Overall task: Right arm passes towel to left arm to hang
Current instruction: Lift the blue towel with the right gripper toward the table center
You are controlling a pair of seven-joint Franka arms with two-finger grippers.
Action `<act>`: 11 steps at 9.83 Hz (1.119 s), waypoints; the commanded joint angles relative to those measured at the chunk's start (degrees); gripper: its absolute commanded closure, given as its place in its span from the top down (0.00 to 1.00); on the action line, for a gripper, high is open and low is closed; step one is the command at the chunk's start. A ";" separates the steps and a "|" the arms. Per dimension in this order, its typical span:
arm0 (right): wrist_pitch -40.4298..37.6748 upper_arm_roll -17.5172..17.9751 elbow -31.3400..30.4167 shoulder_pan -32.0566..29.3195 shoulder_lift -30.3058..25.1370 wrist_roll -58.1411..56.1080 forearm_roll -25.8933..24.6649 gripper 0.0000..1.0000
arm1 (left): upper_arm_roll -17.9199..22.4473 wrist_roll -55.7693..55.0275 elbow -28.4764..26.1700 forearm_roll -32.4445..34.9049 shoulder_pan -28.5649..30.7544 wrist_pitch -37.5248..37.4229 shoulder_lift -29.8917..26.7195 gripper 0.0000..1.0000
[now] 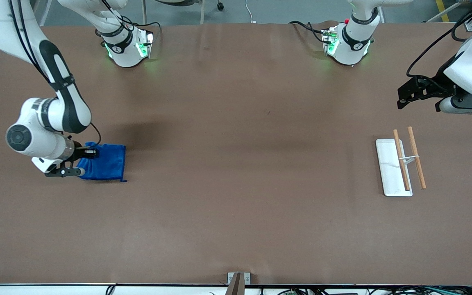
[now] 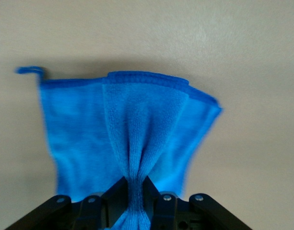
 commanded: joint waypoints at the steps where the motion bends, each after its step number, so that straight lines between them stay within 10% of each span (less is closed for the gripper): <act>1: -8.62 3.83 2.27 -0.16 -4.27 3.45 -0.18 0.00 | -0.10 -0.33 -0.14 0.54 -0.04 0.17 1.52 1.00; 4: -15.60 15.33 4.04 -0.42 -7.71 10.50 2.43 0.00 | 0.08 -0.33 1.69 0.63 -0.56 0.17 2.05 1.00; 11: 0.87 35.53 5.09 0.02 -7.37 9.80 43.69 0.00 | -0.89 10.37 1.88 -10.57 -0.04 -0.35 4.34 1.00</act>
